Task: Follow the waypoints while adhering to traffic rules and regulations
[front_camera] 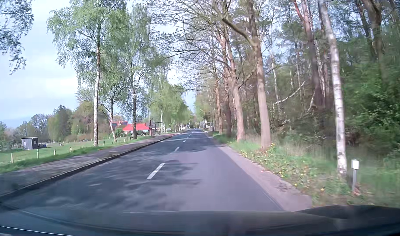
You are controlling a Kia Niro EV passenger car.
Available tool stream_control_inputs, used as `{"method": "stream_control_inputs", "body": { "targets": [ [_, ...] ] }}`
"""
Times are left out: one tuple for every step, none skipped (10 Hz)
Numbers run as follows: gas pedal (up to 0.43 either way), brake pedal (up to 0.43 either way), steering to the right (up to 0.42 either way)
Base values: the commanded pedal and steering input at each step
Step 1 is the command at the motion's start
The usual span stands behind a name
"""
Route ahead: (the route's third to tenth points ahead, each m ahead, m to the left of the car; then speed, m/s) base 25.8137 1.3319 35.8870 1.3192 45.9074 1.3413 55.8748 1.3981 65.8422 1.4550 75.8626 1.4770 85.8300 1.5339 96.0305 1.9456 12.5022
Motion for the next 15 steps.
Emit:
{"method": "stream_control_inputs", "body": {
  "targets": [
    [0.047,0.000,-0.005],
    [0.047,0.000,-0.004],
    [0.047,0.000,-0.004],
    [0.047,0.000,-0.004],
    [0.047,0.000,-0.004],
    [0.047,0.000,-0.004],
    [0.047,0.000,-0.005],
    [0.047,0.000,-0.005],
    [0.047,0.000,-0.004],
    [0.047,0.000,-0.005],
    [0.047,0.000,-0.006],
    [0.047,0.000,-0.006],
    [0.047,0.000,-0.007],
    [0.047,0.000,-0.007],
    [0.047,0.000,-0.007]
  ]
}}
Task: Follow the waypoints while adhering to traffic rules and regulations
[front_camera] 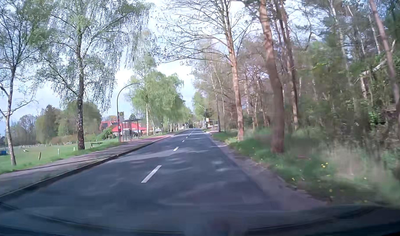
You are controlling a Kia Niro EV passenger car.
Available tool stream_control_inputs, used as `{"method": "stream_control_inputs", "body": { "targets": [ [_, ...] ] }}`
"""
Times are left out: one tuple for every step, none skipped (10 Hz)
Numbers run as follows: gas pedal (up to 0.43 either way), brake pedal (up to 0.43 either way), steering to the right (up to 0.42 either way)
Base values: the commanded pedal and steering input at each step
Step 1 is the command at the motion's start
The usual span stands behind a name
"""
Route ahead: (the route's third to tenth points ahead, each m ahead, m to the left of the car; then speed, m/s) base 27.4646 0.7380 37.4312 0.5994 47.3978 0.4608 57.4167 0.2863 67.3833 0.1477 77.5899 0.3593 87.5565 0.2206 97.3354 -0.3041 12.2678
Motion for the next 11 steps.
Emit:
{"method": "stream_control_inputs", "body": {
  "targets": [
    [0.047,0.000,-0.007],
    [0.047,0.000,-0.007],
    [0.047,0.000,-0.007],
    [0.047,0.000,-0.008],
    [0.047,0.000,-0.008],
    [0.047,0.000,-0.007],
    [0.047,0.000,-0.007],
    [0.047,0.000,-0.006],
    [0.047,0.000,-0.005],
    [0.047,0.000,-0.004],
    [0.047,0.000,-0.004]
  ]
}}
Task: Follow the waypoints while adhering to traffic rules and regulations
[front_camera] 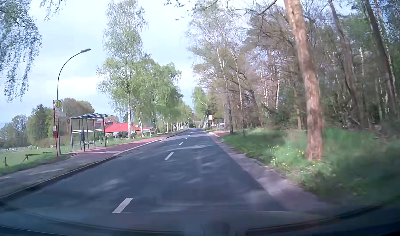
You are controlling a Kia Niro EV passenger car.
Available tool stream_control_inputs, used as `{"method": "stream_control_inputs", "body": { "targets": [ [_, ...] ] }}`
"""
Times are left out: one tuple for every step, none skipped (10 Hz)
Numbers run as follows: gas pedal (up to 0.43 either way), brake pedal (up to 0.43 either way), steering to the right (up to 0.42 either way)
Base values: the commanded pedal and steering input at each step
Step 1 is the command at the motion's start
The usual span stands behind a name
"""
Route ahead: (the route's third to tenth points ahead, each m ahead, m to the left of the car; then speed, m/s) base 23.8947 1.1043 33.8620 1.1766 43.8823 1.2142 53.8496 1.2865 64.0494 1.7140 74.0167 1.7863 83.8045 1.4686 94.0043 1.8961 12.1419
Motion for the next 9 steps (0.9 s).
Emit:
{"method": "stream_control_inputs", "body": {
  "targets": [
    [0.047,0.000,-0.003],
    [0.047,0.000,-0.003],
    [0.047,0.000,-0.003],
    [0.047,0.000,-0.003],
    [0.039,0.000,-0.003],
    [0.039,0.000,-0.003],
    [0.039,0.000,-0.003],
    [0.039,0.000,-0.004],
    [0.039,0.000,-0.006]
  ]
}}
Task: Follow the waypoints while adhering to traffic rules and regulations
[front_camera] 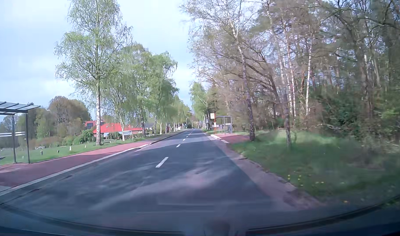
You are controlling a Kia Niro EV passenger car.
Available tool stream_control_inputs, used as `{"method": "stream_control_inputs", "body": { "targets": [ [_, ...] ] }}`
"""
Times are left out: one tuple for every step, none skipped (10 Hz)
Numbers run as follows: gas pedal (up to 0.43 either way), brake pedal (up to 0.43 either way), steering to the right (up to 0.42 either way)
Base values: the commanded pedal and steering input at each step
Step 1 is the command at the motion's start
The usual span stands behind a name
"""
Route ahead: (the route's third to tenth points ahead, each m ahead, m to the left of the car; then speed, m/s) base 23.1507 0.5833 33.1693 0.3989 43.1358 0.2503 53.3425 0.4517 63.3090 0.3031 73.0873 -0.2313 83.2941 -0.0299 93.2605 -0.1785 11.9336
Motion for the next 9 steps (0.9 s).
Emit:
{"method": "stream_control_inputs", "body": {
  "targets": [
    [0.039,0.000,-0.007],
    [0.039,0.000,-0.007],
    [0.039,0.000,-0.007],
    [0.039,0.000,-0.006],
    [0.039,0.000,-0.005],
    [0.039,0.000,-0.005],
    [0.039,0.000,-0.005],
    [0.039,0.000,-0.004],
    [0.047,0.000,-0.005]
  ]
}}
